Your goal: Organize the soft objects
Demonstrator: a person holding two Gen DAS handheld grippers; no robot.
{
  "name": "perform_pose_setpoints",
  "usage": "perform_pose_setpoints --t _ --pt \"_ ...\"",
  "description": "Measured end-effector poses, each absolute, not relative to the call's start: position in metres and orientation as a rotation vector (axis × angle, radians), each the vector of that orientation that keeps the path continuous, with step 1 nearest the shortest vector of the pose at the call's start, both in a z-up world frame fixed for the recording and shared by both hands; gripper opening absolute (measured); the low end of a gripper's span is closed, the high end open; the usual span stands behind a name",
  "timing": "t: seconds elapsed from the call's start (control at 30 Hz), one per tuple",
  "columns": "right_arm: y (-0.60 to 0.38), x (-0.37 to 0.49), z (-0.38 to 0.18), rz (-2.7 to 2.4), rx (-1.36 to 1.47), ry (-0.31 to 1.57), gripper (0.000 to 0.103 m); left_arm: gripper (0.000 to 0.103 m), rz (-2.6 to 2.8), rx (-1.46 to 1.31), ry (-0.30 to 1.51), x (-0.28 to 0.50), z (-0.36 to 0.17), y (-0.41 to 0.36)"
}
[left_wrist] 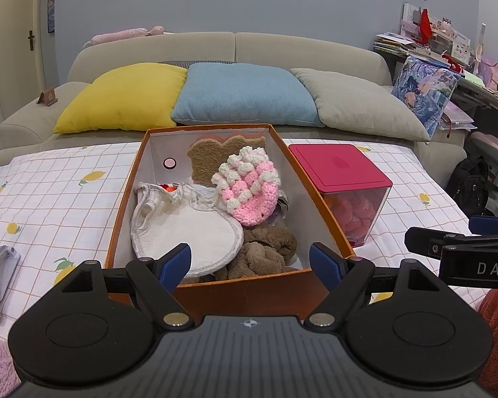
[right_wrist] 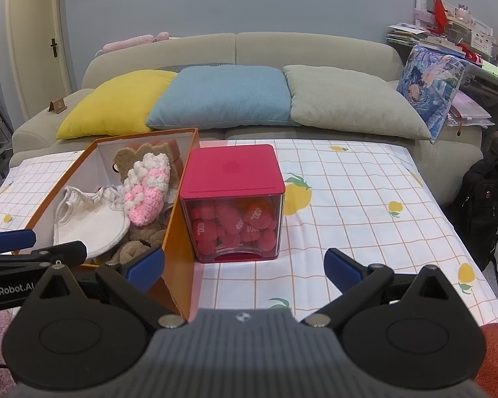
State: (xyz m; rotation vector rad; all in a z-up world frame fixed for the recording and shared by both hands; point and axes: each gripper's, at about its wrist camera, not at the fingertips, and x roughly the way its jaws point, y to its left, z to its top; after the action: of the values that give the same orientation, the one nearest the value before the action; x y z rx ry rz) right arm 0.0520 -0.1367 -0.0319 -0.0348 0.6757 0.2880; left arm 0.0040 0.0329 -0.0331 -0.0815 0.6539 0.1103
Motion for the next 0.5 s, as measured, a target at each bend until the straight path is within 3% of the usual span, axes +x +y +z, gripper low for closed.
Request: perform_pose_setpoints --t 0.5 --pt "-0.1349 0.0529 -0.0331 0.291 -0.037 0.684 0.1 0.095 0.11 -0.082 0.654 0.0038 -0.033 0.033"
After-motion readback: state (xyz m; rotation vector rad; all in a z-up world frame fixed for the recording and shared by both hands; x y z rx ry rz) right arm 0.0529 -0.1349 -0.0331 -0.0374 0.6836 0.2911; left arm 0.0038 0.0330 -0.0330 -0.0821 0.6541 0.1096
